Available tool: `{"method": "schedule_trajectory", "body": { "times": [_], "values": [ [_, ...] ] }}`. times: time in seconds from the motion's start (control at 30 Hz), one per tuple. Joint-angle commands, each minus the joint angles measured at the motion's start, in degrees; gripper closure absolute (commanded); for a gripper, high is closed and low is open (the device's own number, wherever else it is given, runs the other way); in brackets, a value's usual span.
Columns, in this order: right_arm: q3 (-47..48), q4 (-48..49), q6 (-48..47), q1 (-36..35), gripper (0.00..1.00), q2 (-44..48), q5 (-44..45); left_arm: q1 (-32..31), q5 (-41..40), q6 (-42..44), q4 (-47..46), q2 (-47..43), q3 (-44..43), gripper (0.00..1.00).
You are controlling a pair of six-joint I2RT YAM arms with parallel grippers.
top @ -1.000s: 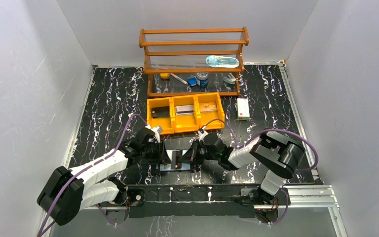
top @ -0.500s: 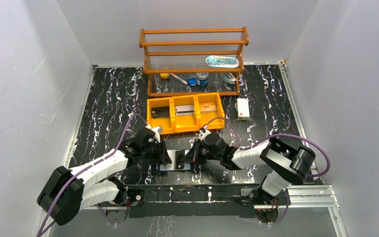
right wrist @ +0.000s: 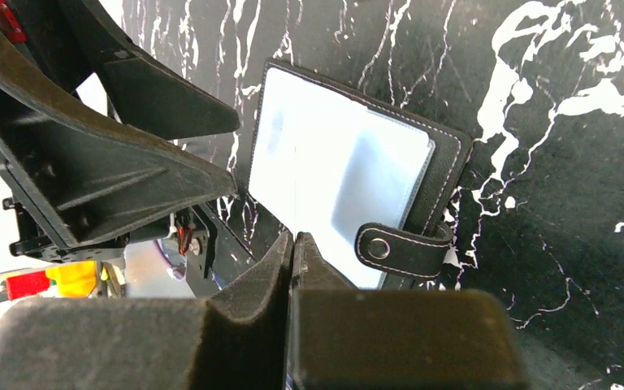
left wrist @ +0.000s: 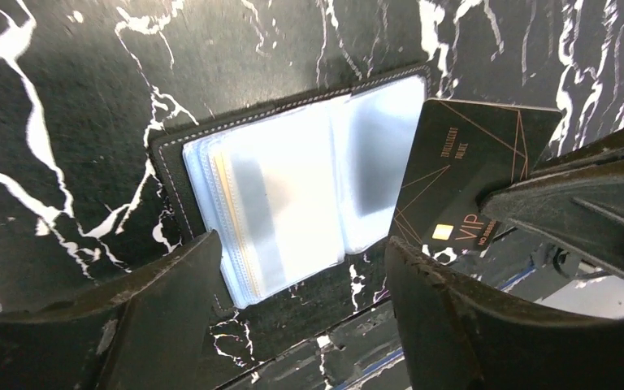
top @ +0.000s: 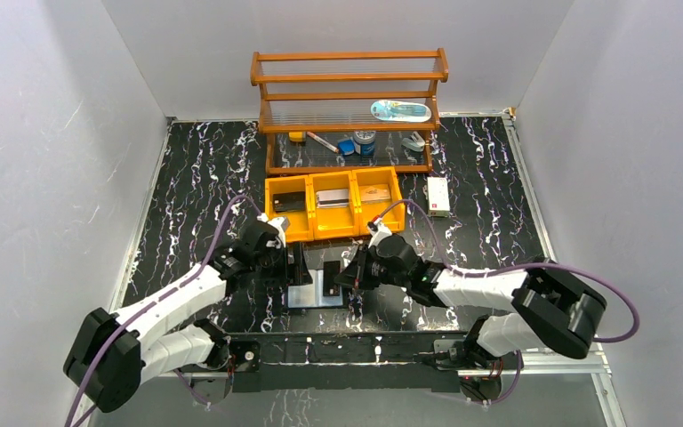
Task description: Take the credit cards out of the card holder
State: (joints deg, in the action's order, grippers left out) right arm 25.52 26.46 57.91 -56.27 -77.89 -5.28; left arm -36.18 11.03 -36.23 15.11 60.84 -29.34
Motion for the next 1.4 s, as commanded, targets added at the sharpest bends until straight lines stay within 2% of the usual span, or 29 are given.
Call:
{"method": "schedule_trajectory", "body": {
  "times": [0.0, 0.1, 0.23, 0.43, 0.53, 0.73, 0.83, 0.93, 1.07, 1.23, 1.37],
  "values": [
    [2.9, -4.0, -5.7, 0.2, 1.0, 5.4, 4.4, 0.0, -4.8, 3.8, 7.2, -3.8, -6.3, 0.23],
    [3.4, -6.5, -8.1, 0.1, 1.0, 8.6, 6.9, 0.0, -7.0, 7.0, 10.5, -4.3, -9.7, 0.11],
    [4.4, -9.7, -14.0, 0.1, 1.0, 11.3, 8.6, 0.0, -13.8, 11.4, 14.4, -5.1, -13.0, 0.02],
    [8.1, -16.8, -25.0, 0.1, 1.0, 13.6, 12.3, 0.0, -23.9, 14.6, 14.1, -8.9, -12.4, 0.02],
    [9.9, -19.3, -31.1, 0.2, 1.0, 16.0, 19.3, 0.1, -24.0, 14.3, 10.3, -11.5, -10.0, 0.02],
    [11.3, -19.9, -43.2, 0.5, 1.0, 20.1, 36.3, 0.1, -27.8, 14.5, 10.5, -11.0, -10.3, 0.02],
    [13.3, -20.4, -49.2, 2.7, 1.0, 19.6, 39.4, 1.2, -29.4, 13.8, 10.9, -10.7, -10.4, 0.02],
    [16.0, -22.5, -52.6, 7.2, 1.0, 17.4, 37.7, 5.6, -27.2, 13.4, 11.0, -9.6, -10.3, 0.02],
    [19.3, -24.1, -56.4, 15.2, 1.0, 13.6, 27.1, 13.1, -21.9, 13.2, 11.0, -6.9, -10.9, 0.02],
    [21.8, -23.0, -65.1, 19.2, 1.0, 8.2, 19.1, 14.4, -24.9, 12.6, 12.6, -5.1, -11.5, 0.02],
    [26.0, -25.0, -71.4, 20.4, 1.0, 1.6, 17.6, 14.3, -26.1, 12.5, 12.9, -6.5, -11.6, 0.02]
  ]
}}
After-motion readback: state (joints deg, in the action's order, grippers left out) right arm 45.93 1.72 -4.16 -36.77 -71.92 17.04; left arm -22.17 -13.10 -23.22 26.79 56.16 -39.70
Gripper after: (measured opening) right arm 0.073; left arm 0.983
